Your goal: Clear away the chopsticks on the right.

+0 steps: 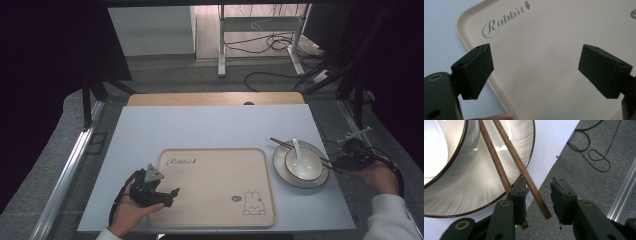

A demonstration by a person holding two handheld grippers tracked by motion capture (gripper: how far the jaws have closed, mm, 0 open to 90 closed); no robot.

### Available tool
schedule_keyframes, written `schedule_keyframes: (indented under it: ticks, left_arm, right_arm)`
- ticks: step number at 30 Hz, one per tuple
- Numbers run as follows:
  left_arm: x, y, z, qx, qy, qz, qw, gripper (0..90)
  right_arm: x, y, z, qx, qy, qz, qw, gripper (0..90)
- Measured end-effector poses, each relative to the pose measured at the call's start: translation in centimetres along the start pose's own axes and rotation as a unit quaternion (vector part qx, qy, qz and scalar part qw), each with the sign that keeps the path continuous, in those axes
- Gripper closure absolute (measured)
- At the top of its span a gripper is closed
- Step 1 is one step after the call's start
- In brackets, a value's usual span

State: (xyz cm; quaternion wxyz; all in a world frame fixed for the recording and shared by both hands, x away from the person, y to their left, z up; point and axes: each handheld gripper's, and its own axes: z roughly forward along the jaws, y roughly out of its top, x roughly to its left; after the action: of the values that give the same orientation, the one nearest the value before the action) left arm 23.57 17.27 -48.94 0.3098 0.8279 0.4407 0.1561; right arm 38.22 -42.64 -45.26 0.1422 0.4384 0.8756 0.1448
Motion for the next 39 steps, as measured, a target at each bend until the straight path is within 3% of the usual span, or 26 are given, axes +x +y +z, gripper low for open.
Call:
schedule_keyframes:
  ticks: [8, 17, 23, 29, 34, 39]
  left_arm:
    - [0.0, 0.0, 0.1, 0.0, 0.0, 0.001, 1.0, 12.9]
    - [-0.1, 0.0, 0.1, 0.002, 0.0, 0.002, 1.0, 12.9]
    - [-0.1, 0.0, 0.1, 0.001, 0.0, 0.0, 1.0, 12.9]
    - [0.0, 0.0, 0.1, 0.0, 0.001, 0.001, 1.0, 12.9]
    - [0.0, 0.0, 0.0, -0.001, 0.001, 0.001, 1.0, 12.9]
    - [0.1, 0.0, -0.1, -0.003, 0.003, 0.0, 1.0, 12.9]
  right_arm:
    - [-0.2, -0.1, 0.5, 0.012, 0.01, -0.012, 0.9998, 73.4]
    - [-0.2, 0.0, 0.8, 0.007, 0.017, -0.032, 0.9993, 82.5]
    - [0.0, 0.0, 0.7, 0.007, 0.016, -0.04, 0.999, 83.0]
    - [-0.2, 0.1, 0.2, 0.0, 0.007, -0.029, 0.9995, 83.7]
    - [-0.3, 0.2, -0.8, -0.018, -0.002, -0.011, 0.9998, 83.8]
    - [0.1, 0.6, -2.0, -0.046, 0.006, 0.003, 0.9989, 83.8]
